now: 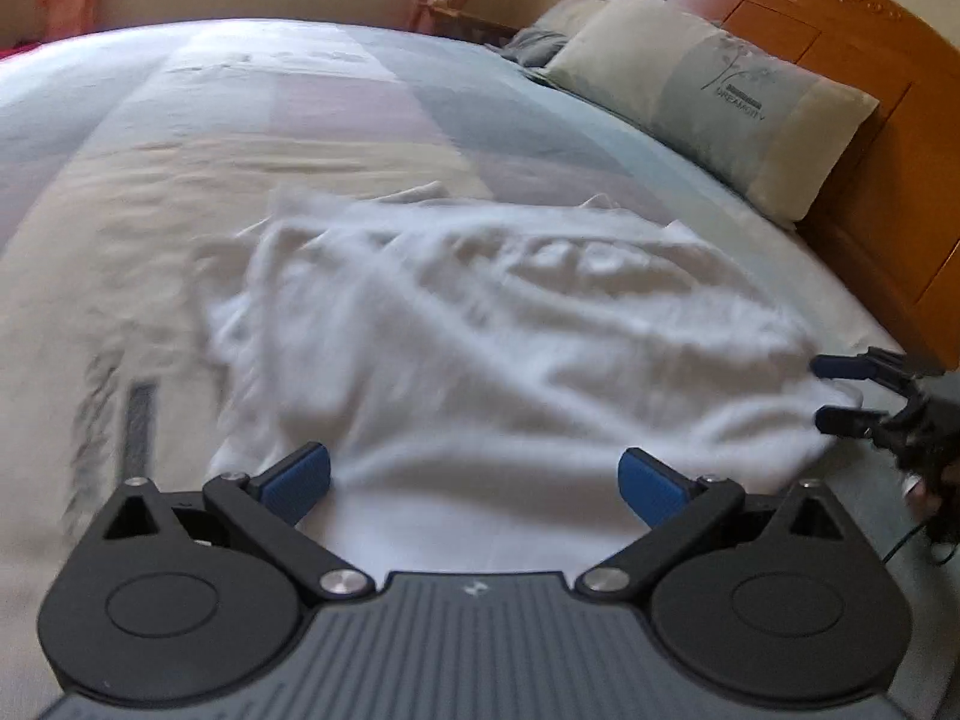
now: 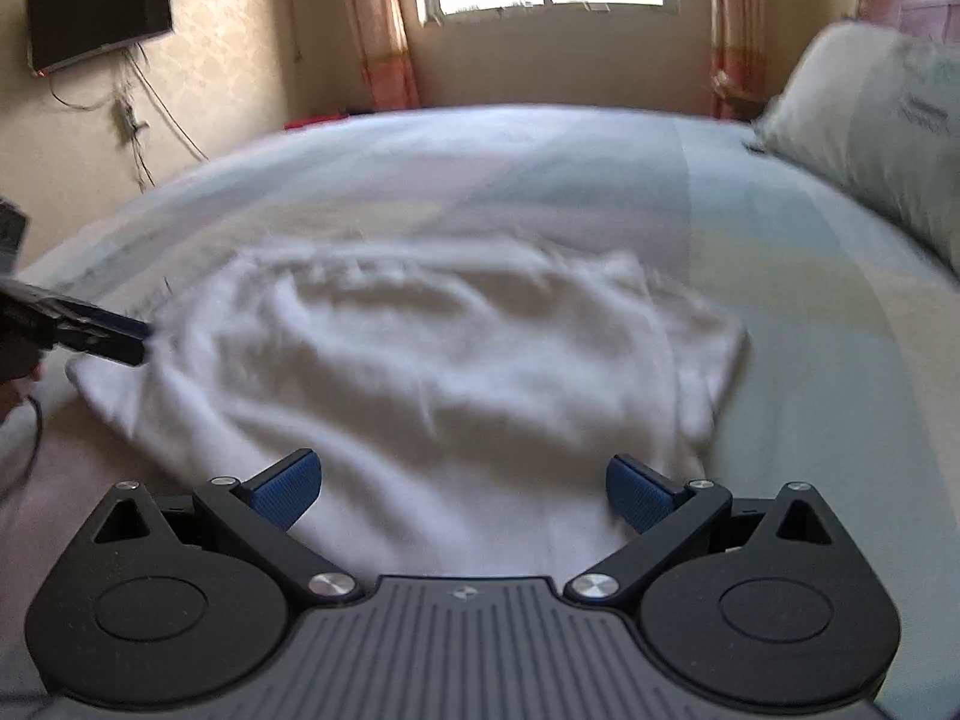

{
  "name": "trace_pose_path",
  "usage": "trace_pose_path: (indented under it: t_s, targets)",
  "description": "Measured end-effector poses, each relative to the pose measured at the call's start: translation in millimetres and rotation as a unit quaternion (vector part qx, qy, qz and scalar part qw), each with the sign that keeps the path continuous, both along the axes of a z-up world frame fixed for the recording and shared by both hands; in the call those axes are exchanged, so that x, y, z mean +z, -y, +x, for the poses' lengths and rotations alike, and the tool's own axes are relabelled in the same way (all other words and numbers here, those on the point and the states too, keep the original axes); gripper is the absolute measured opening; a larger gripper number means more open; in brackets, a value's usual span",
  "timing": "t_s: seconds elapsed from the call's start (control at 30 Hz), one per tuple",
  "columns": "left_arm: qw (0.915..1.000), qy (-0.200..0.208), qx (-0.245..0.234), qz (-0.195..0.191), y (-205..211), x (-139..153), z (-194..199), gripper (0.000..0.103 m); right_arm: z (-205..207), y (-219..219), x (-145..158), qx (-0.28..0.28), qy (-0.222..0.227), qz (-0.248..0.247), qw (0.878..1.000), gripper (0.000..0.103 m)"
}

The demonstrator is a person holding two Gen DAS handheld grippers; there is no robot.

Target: Fold clothes

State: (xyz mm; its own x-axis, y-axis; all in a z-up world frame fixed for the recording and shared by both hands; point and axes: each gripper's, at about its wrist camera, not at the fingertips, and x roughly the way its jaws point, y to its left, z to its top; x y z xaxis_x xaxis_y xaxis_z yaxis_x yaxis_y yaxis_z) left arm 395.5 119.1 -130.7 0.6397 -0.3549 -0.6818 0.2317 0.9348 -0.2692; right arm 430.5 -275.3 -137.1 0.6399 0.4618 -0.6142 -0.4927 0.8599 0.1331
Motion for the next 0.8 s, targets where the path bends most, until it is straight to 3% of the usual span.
trace_pose_path:
  t_s: [0.17,0.23,0.3,0.47,0.57,0.7,0.8]
  targets:
    - [0.9993,-0.028,-0.022,0.009,-1.2,10.4,-24.4,0.102,-12.4,6.2,2.8,0.005,-0.013,-0.008,1.0,0.103]
    - [0.9993,0.006,-0.033,0.018,1.2,23.8,-22.2,0.102,-10.2,2.2,12.8,0.009,-0.005,-0.003,1.0,0.103]
    - [0.9985,0.045,-0.014,0.027,-1.0,36.1,-10.7,0.102,-5.0,-9.2,23.9,0.014,0.009,0.012,1.0,0.103]
    - [0.9969,0.01,0.061,-0.05,-31.4,31.7,7.8,0.097,-5.2,-52.2,40.5,0.055,0.025,0.036,0.998,0.103]
    - [0.9921,-0.01,0.076,-0.099,-51.8,20.1,-6.4,0.084,-15.6,-69.2,38.4,0.077,0.024,0.034,0.996,0.103]
    - [0.992,-0.022,0.077,-0.098,-61.1,2.2,-23.6,0.067,-25.6,-72.9,23.6,0.07,-0.01,0.04,0.997,0.103]
    - [0.9945,-0.017,0.07,-0.076,-56.9,-3.3,-27.7,0.052,-32.1,-66.9,15.3,0.047,-0.033,0.052,0.997,0.103]
